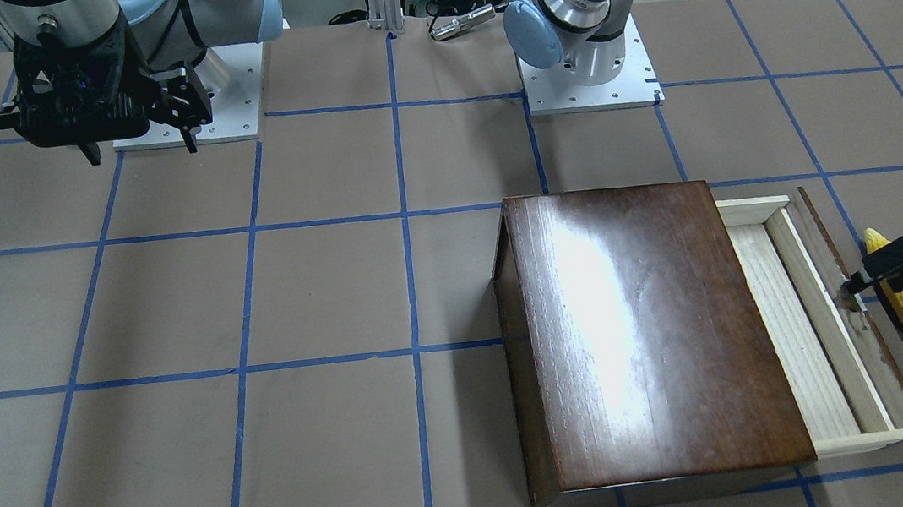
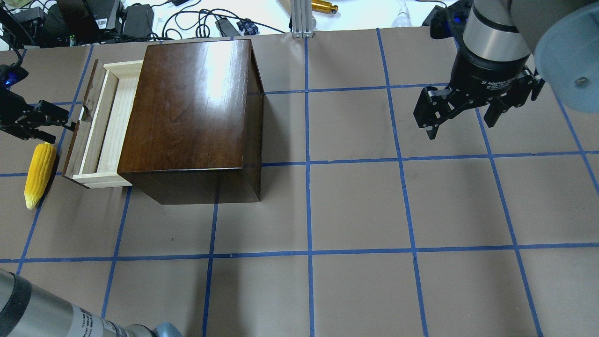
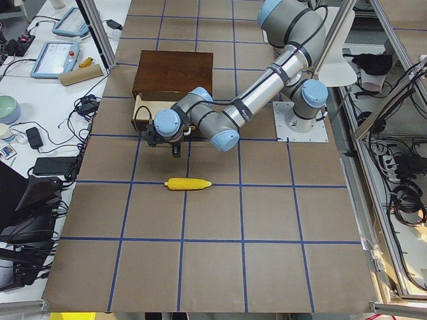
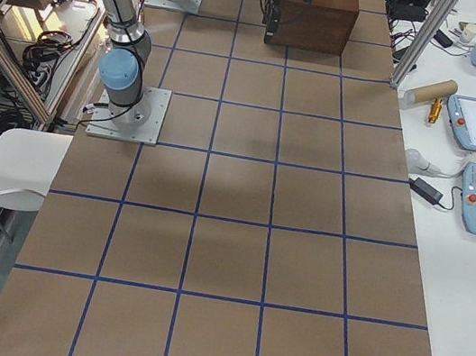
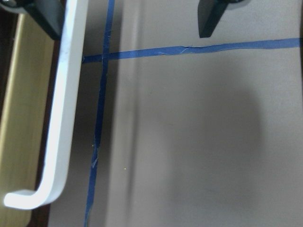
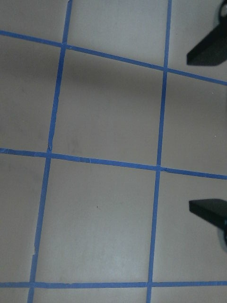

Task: Open drawer and put corn inside
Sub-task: 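Release the handle and move the left gripper above the yellow corn, then lower the left gripper and grasp the yellow corn cob, then lift the corn with the left gripper and carry it over the drawer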

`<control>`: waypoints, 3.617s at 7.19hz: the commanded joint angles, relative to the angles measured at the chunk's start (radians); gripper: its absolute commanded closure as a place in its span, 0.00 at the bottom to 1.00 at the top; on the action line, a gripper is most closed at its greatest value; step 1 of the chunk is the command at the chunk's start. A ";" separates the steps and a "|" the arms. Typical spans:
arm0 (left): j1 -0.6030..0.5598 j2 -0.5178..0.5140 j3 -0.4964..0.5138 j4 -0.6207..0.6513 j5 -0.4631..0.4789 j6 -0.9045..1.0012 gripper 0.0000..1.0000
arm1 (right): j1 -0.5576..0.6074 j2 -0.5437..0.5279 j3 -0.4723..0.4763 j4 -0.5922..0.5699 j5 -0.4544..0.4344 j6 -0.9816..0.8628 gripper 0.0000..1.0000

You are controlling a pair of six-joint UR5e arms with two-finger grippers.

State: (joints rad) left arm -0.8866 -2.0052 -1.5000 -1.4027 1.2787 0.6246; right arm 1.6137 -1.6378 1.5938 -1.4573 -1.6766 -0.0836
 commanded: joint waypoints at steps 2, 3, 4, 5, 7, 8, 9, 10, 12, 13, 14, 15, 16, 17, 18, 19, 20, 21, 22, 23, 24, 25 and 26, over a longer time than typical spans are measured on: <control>0.003 0.003 0.073 0.007 0.182 0.004 0.00 | 0.000 0.001 0.000 0.000 0.000 -0.001 0.00; 0.005 -0.012 0.072 0.093 0.235 0.006 0.00 | 0.000 0.000 0.000 0.000 0.000 0.001 0.00; 0.006 -0.032 0.057 0.153 0.293 0.004 0.00 | 0.000 0.001 0.000 0.000 0.000 -0.001 0.00; 0.006 -0.055 0.053 0.160 0.304 0.036 0.00 | 0.000 0.000 0.000 0.000 0.000 0.001 0.00; 0.047 -0.114 0.050 0.201 0.309 0.113 0.00 | 0.000 0.001 0.000 0.000 0.000 0.001 0.00; 0.048 -0.147 0.043 0.236 0.312 0.118 0.00 | 0.000 0.001 0.000 0.000 0.000 -0.001 0.00; 0.048 -0.164 0.028 0.258 0.320 0.118 0.00 | 0.000 0.001 0.000 0.000 0.000 -0.001 0.00; 0.048 -0.182 0.009 0.307 0.344 0.116 0.00 | 0.000 0.000 0.000 0.000 0.000 -0.001 0.00; 0.048 -0.216 -0.003 0.338 0.349 0.115 0.00 | 0.000 0.000 0.000 0.000 0.000 0.001 0.00; 0.048 -0.228 -0.005 0.338 0.349 0.115 0.00 | 0.000 0.001 0.000 0.000 0.000 -0.001 0.00; 0.048 -0.233 -0.005 0.338 0.349 0.115 0.00 | 0.000 0.001 0.000 0.000 0.000 -0.001 0.00; 0.048 -0.237 -0.003 0.338 0.350 0.113 0.00 | 0.000 0.001 0.000 0.000 0.000 0.001 0.00; 0.046 -0.237 -0.003 0.337 0.356 0.110 0.00 | 0.000 0.001 0.000 0.000 0.000 0.001 0.00; 0.046 -0.236 -0.002 0.337 0.357 0.110 0.00 | 0.000 0.001 0.000 0.000 0.000 0.001 0.00; 0.046 -0.234 -0.002 0.337 0.355 0.110 0.00 | 0.000 0.000 0.000 0.000 0.000 0.001 0.00; 0.046 -0.233 -0.002 0.338 0.354 0.110 0.08 | 0.000 0.000 0.000 0.000 0.000 -0.001 0.00; 0.046 -0.234 -0.002 0.340 0.355 0.115 0.42 | 0.000 0.001 0.000 0.000 0.000 -0.001 0.00; 0.046 -0.233 0.001 0.340 0.355 0.112 0.96 | 0.000 0.001 0.000 0.000 0.000 0.001 0.00; 0.046 -0.230 0.001 0.340 0.354 0.112 1.00 | 0.000 0.000 0.000 0.000 0.000 -0.001 0.00; 0.046 -0.228 0.001 0.340 0.353 0.112 1.00 | 0.000 0.000 0.000 0.000 0.000 0.001 0.00; 0.046 -0.228 0.001 0.340 0.353 0.112 1.00 | 0.000 0.001 0.000 0.000 0.000 0.001 0.00; 0.046 -0.228 0.000 0.340 0.353 0.110 1.00 | 0.000 0.000 0.000 0.000 0.000 0.001 0.00; 0.046 -0.228 0.000 0.338 0.353 0.110 1.00 | 0.000 0.001 0.000 0.000 0.000 -0.001 0.00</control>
State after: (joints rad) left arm -0.8406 -2.2337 -1.4996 -1.0633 1.6322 0.7353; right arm 1.6138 -1.6376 1.5938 -1.4573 -1.6766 -0.0832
